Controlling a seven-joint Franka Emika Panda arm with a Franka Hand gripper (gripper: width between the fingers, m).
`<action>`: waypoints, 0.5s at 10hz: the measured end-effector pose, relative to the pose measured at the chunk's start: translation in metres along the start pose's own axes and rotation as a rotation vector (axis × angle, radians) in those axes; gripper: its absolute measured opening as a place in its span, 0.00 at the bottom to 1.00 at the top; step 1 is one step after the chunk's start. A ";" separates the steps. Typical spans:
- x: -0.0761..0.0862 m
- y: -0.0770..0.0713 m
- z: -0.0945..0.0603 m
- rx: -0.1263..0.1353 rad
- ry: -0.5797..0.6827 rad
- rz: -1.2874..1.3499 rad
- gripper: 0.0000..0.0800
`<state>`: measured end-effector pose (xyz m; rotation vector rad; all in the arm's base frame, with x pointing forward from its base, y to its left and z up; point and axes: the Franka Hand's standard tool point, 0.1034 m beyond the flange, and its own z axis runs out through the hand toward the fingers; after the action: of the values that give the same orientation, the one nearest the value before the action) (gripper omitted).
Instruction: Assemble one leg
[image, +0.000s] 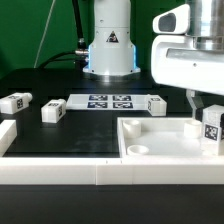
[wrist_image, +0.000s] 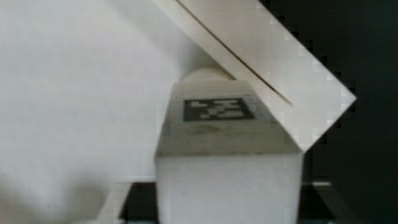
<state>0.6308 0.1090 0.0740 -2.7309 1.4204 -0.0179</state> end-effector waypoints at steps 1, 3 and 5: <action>0.000 0.001 0.000 0.000 -0.001 0.080 0.36; 0.000 0.003 0.000 0.002 -0.002 0.278 0.36; -0.001 0.005 0.000 0.008 0.000 0.513 0.36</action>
Offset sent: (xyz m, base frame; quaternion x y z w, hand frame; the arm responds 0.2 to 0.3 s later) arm -0.0089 -0.0057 -0.0015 0.0160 0.0158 0.3357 0.9417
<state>0.6261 0.1067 0.0740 -2.2757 2.0617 0.0024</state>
